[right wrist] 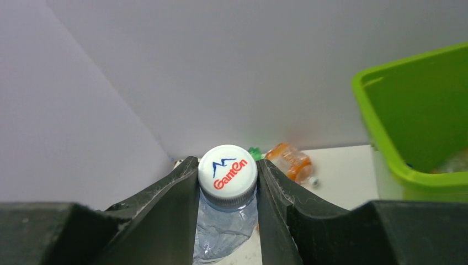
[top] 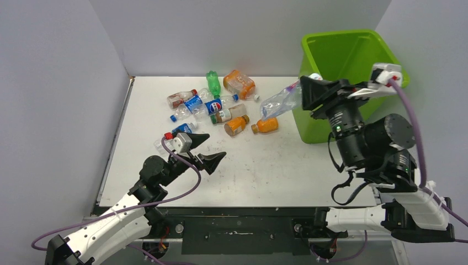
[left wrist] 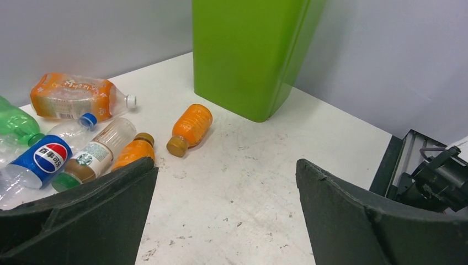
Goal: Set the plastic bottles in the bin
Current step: Place the plastic bottle in the trash bin.
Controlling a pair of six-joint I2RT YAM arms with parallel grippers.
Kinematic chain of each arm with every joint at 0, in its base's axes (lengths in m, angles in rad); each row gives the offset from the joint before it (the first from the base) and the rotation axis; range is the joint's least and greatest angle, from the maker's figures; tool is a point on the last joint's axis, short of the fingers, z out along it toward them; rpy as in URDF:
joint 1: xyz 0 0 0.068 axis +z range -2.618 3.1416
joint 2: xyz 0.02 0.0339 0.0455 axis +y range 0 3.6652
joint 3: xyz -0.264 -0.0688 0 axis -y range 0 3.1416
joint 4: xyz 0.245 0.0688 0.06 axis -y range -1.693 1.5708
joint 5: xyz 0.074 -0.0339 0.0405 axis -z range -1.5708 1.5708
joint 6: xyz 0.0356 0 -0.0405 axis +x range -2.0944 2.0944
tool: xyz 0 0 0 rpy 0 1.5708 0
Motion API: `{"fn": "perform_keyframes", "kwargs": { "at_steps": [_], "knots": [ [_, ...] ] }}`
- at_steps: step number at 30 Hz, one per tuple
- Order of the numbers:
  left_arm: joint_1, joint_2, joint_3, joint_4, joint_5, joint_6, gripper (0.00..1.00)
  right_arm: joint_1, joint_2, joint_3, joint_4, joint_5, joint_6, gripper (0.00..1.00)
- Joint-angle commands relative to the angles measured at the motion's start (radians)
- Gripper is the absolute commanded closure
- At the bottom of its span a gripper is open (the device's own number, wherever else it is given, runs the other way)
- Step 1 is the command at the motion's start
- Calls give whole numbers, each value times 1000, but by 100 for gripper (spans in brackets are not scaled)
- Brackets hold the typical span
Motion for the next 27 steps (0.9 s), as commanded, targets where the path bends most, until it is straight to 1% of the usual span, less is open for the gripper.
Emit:
{"fn": "perform_keyframes", "kwargs": {
  "at_steps": [1,2,4,5,6,8,12,14,15,16,17,20,21,22,23,24,25,27],
  "knots": [
    [-3,12,19,32,-26,31,4,4,49,113,95,252,-208,95],
    [-2,17,22,28,-30,36,4,4,80,135,132,301,-304,95],
    [-3,21,31,20,-36,37,4,4,109,119,309,403,-513,95],
    [-2,20,35,17,-35,36,4,4,107,86,440,417,-609,95],
    [-2,16,36,16,-35,34,4,4,105,69,530,407,-652,95],
    [-1,7,32,23,-32,25,4,4,138,130,537,386,-637,95],
    [-1,-3,30,32,-29,14,4,-1,311,370,594,378,-822,95],
    [-1,-3,27,34,-28,8,4,-39,421,536,555,354,-880,95],
    [-2,-2,26,33,-27,8,4,-81,480,620,492,336,-859,95],
    [-1,1,27,31,-27,8,4,-128,529,712,414,308,-808,95],
    [-2,1,29,28,-26,7,4,-172,566,764,336,279,-744,95],
    [-4,-5,29,30,-17,-3,4,-289,585,708,330,207,-640,95],
    [-5,-6,27,33,-15,-7,4,-347,608,722,309,188,-594,95],
    [-4,-5,24,38,-14,-9,4,-413,636,775,240,147,-518,95],
    [-4,-4,24,39,-14,-12,4,-484,646,792,210,120,-447,95],
    [-5,-2,24,40,-13,-15,4,-568,645,775,215,108,-400,95],
    [-6,1,25,42,-10,-16,4,-625,641,759,232,96,-347,95],
    [-6,5,26,41,-10,-17,4,-715,640,739,286,73,-322,95]
  ]
}}
